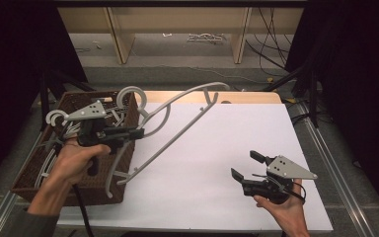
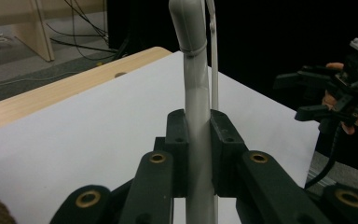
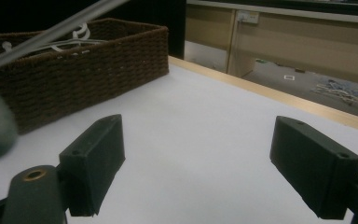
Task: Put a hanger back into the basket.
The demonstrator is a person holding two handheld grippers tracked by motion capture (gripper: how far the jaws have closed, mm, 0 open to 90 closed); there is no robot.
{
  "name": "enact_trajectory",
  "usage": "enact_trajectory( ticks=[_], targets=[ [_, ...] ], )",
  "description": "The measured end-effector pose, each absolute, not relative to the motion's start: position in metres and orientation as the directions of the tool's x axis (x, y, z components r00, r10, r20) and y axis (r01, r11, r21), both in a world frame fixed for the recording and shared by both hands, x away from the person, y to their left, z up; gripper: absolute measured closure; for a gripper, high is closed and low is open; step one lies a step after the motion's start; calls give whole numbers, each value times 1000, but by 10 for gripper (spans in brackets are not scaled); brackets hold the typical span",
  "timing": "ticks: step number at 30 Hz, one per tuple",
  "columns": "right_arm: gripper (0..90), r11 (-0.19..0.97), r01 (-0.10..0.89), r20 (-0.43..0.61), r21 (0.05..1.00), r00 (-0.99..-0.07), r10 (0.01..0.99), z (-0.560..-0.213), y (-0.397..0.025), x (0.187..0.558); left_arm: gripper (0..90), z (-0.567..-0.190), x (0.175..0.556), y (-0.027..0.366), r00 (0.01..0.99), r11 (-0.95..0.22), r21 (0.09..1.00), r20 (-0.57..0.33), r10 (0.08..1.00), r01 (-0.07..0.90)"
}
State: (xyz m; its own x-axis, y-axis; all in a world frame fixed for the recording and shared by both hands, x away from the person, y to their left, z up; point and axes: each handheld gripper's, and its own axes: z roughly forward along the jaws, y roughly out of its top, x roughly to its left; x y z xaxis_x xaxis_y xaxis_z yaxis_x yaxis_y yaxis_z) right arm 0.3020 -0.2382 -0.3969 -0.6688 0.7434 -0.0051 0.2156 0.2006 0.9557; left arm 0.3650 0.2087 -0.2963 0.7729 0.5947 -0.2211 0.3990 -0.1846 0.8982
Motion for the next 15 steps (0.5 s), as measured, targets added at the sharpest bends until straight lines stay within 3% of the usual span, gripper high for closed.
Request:
enact_trajectory(
  ticks=[15],
  targets=[
    [186, 215, 239, 5, 947, -680, 733, -404, -237, 299, 795, -296, 392, 275, 652, -107, 884, -248, 717, 455]
  ],
)
